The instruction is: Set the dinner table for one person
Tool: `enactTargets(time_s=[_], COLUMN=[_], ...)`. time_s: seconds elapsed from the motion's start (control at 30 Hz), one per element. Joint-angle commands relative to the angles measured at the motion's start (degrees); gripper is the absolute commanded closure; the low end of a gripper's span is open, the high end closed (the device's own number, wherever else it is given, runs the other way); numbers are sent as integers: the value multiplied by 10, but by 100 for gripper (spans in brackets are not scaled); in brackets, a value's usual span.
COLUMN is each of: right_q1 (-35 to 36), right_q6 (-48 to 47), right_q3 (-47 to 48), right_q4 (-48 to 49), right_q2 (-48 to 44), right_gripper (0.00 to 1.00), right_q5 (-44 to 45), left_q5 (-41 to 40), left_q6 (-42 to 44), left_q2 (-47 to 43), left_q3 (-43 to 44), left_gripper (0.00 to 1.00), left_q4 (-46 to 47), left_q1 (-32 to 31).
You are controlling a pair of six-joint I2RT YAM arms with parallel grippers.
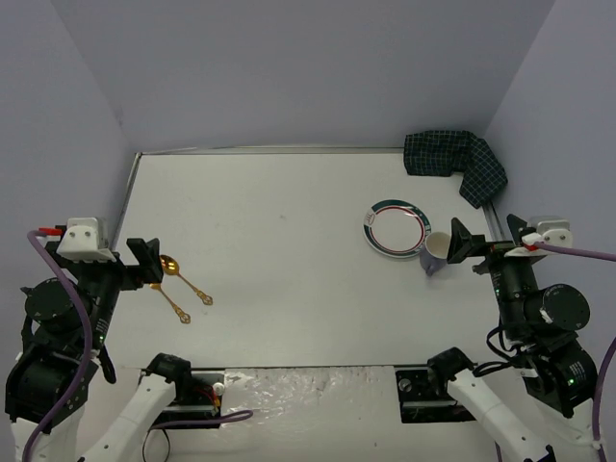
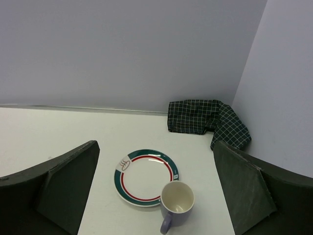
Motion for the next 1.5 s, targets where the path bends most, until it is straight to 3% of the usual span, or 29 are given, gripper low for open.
enactTargets(time_s=[0.0,0.23,0.47,0.9,1.17,1.47], right_q1=[4,4,-8,-287,-348,-365], right_q6=[9,67,115,213,202,180], right_q3=[10,44,112,259,350,418], right_q4=[43,62,148,177,207,251], right_q2=[34,159,367,708,905,1054], right_gripper=[0,0,0,0,0,1], right_q5=[25,58,138,50,45,24], left_q5=[5,12,25,8,-1,0], left_q6=[-10,-23,-21,-24,-18,-21], left_q2=[11,23,27,19,45,80], left_q3=[2,-33,-107,-223,-239,-238], left_gripper=[11,3,3,3,3,3], left_q4=[41,59,100,179,200,201], left_q1=[-3,-3,-3,-3,5,31])
